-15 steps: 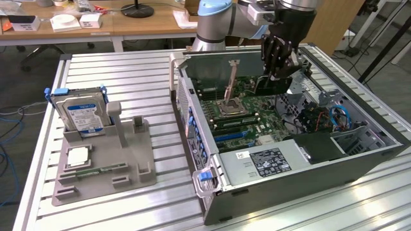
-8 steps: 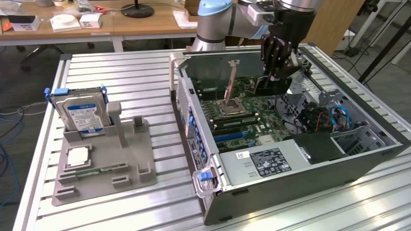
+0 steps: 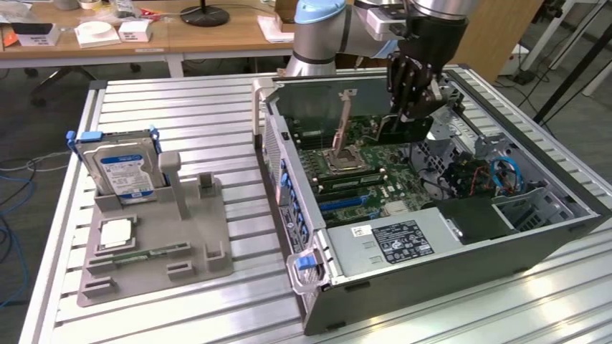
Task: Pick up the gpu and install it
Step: 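Insert the gpu into the slot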
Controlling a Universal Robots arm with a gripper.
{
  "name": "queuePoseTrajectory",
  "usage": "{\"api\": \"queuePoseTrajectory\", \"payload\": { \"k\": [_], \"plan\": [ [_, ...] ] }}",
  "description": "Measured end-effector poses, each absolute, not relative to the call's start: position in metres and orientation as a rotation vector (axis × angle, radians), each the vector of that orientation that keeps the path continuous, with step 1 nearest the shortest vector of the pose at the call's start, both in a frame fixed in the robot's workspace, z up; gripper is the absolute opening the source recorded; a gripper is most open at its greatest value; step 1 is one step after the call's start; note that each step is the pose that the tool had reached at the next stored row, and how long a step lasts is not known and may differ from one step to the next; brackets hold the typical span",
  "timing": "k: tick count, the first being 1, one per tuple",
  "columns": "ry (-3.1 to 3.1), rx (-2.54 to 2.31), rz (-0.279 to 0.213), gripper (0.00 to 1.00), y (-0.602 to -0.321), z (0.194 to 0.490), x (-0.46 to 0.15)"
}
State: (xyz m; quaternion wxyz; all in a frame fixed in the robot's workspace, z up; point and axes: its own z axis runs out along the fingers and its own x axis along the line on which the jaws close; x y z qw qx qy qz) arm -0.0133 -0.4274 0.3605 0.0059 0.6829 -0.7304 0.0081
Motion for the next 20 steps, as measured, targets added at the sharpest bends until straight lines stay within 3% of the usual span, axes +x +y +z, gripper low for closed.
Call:
{"api": "queuePoseTrajectory", "payload": {
  "k": [20],
  "plan": [
    [-2.286, 2.137, 0.025, 0.26, -0.4274, 0.3551, -0.0146]
  ]
}}
